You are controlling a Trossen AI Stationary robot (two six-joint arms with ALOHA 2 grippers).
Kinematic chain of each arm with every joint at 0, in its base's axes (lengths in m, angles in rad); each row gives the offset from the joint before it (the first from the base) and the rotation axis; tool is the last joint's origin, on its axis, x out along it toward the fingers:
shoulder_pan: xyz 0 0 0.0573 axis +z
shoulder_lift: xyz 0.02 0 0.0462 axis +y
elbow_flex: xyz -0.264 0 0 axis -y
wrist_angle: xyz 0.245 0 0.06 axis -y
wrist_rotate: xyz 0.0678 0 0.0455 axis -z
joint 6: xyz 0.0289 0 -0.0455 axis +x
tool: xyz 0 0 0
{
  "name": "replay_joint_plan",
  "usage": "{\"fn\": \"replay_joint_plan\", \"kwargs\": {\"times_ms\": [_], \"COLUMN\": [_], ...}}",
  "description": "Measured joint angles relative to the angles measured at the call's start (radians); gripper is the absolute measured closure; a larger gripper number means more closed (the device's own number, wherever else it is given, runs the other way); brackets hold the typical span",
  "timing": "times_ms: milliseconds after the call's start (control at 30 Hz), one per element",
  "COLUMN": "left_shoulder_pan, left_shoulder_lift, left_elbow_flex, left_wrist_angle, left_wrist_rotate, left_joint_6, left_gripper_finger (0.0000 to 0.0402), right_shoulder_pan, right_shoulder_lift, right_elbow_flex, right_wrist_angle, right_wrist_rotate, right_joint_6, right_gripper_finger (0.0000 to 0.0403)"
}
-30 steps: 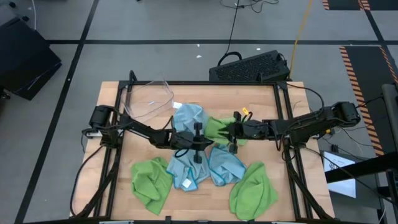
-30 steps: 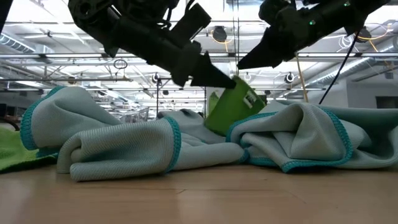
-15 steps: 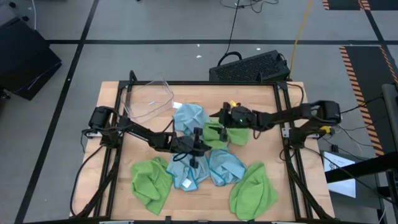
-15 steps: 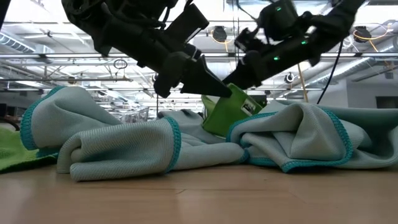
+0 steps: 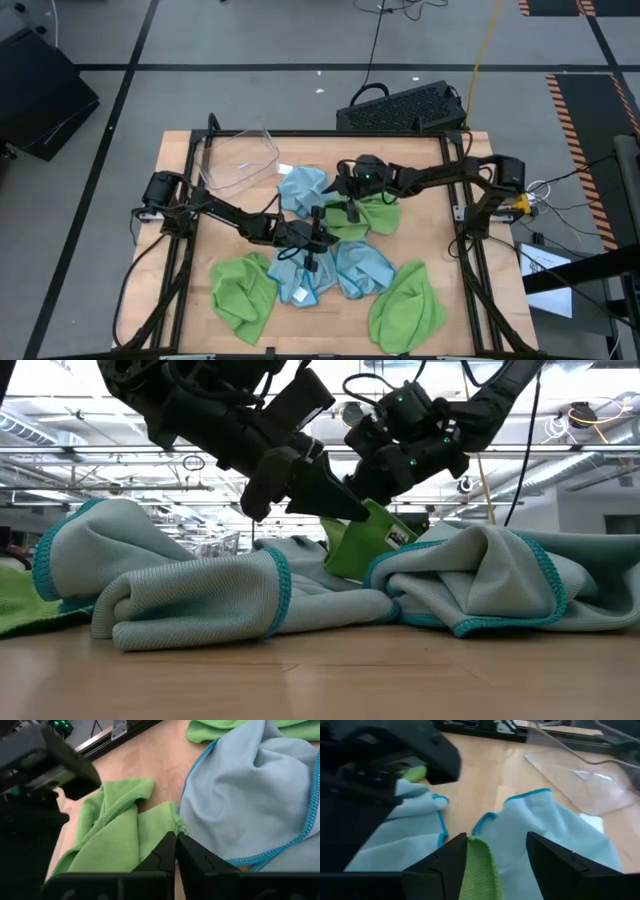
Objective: Fold microfiber towels
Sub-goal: Fold the top right green microfiber cloth
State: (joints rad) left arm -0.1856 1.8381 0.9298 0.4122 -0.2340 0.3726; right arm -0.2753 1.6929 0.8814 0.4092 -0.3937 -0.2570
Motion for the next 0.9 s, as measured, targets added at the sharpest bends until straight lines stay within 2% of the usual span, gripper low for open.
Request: {"fn": "replay_joint_plan", "kwargs": {"times_ms": [167,267,367,433,600,800,900], "left_shoulder_pan": [0.000,0.002,0.002,0.002,-0.009,-0.041,-0.053], "left_shoulder_lift": [0.000,0.000,0.000,0.000,-0.033,-0.165,-0.230], "left_elbow_flex": [0.000,0.000,0.000,0.000,-0.001,0.000,0.000], "left_wrist_angle": [-0.007,-0.006,-0.006,-0.007,-0.090,-0.214,-0.262], "left_wrist_rotate": [0.000,0.001,0.000,0.000,-0.004,-0.035,-0.043], "left_joint_6": [0.008,0.009,0.011,0.015,0.016,0.014,0.022], "left_gripper_finger": [0.0397,0.0389,0.0388,0.0395,0.0391,0.0397,0.0391], "right_shoulder_pan": [-0.007,-0.006,-0.006,-0.007,0.008,0.064,0.114], "right_shoulder_lift": [0.004,0.003,0.003,0.000,-0.095,-0.340,-0.450], "right_elbow_flex": [0.000,0.000,0.000,0.000,0.000,0.000,0.000], "right_wrist_angle": [-0.048,-0.048,-0.047,-0.044,-0.161,-0.444,-0.523], "right_wrist_rotate": [-0.018,-0.058,-0.055,-0.043,0.094,0.333,0.437], "right_joint_6": [-0.080,-0.096,-0.099,-0.101,-0.099,-0.045,0.009], "right_gripper_finger": [0.0259,0.0307,0.0369,0.0393,0.0396,0.0400,0.0401]}}
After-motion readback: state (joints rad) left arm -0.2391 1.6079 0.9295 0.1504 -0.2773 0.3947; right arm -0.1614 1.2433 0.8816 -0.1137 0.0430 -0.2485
